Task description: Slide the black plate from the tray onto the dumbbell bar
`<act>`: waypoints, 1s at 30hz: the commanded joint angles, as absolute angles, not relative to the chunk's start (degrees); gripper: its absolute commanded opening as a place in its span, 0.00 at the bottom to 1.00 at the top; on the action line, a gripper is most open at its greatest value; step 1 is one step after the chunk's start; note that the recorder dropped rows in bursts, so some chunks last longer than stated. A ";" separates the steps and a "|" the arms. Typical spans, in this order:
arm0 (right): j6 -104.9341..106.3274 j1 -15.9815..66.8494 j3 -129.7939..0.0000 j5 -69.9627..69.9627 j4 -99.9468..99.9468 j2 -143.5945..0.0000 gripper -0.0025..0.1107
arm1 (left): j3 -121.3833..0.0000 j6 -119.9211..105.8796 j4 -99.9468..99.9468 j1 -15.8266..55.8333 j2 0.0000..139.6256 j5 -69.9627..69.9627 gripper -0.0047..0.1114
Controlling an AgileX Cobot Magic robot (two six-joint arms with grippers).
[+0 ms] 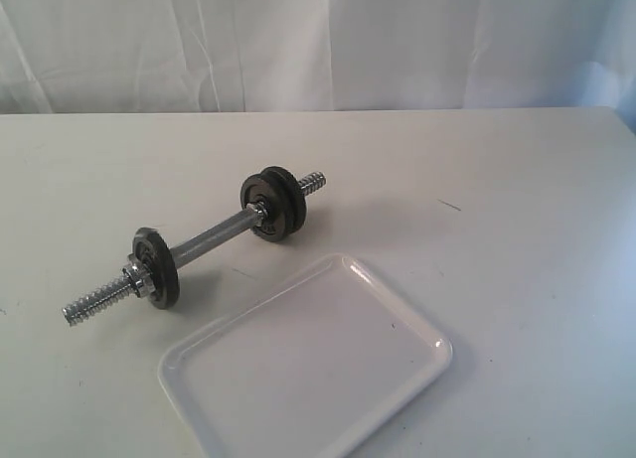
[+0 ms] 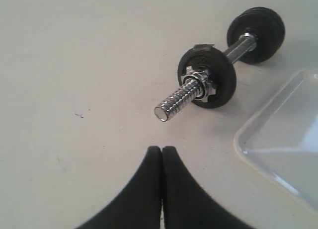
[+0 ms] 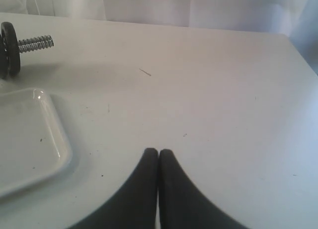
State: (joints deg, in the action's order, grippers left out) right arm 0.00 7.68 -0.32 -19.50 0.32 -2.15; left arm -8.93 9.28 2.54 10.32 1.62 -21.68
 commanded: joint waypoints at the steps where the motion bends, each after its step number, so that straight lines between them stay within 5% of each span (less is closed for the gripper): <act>1: -0.43 7.36 0.00 -18.76 0.00 -1.86 0.02 | -4.93 6.06 4.31 8.06 0.00 -21.29 0.04; 30: -0.43 7.36 0.00 -18.76 0.00 -1.86 0.02 | 0.00 2.69 5.56 8.06 0.00 -12.45 0.04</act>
